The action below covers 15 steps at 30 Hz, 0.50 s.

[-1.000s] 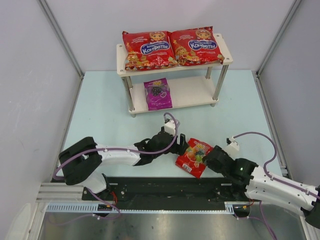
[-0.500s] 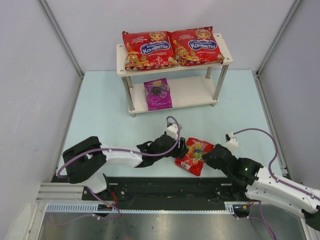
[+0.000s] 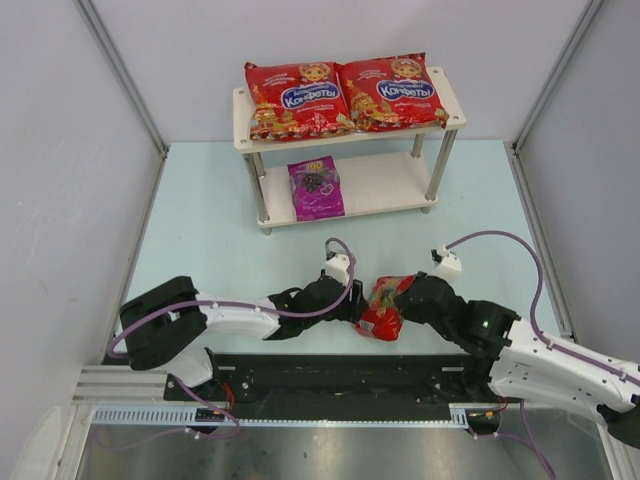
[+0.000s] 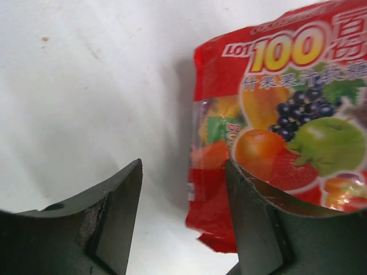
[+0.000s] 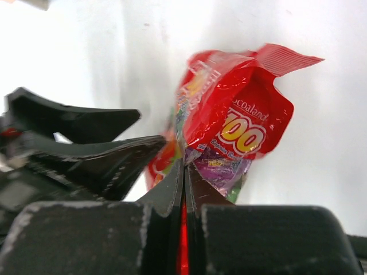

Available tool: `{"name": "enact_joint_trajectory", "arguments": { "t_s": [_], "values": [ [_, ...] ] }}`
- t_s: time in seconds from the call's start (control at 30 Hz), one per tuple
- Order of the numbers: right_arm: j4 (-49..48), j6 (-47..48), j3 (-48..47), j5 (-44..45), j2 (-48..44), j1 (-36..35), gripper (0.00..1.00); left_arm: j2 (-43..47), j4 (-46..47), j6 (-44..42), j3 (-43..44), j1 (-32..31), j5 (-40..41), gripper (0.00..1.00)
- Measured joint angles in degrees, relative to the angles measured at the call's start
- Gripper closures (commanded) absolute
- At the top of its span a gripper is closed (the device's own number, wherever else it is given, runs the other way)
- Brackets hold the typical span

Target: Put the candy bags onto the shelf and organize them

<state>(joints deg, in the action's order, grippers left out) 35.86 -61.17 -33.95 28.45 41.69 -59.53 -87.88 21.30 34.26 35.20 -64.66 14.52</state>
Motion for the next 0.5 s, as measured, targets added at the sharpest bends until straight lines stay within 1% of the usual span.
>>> {"name": "enact_joint_trajectory", "arguments": {
  "t_s": [0.23,0.37,0.5],
  "values": [
    [-5.8,7.0,-4.1,-2.0,7.1,0.0,1.0,1.0,-4.6,2.0,-0.6,-0.1,3.4,0.37],
    [-10.5,9.4,-5.4,-3.8,12.4,0.0,1.0,3.1,-8.8,3.3,-0.8,-0.1,5.5,0.37],
    [-15.2,10.6,-6.2,-5.7,17.5,0.0,1.0,4.3,-10.5,4.0,-0.8,-0.1,6.7,0.38]
  ]
}}
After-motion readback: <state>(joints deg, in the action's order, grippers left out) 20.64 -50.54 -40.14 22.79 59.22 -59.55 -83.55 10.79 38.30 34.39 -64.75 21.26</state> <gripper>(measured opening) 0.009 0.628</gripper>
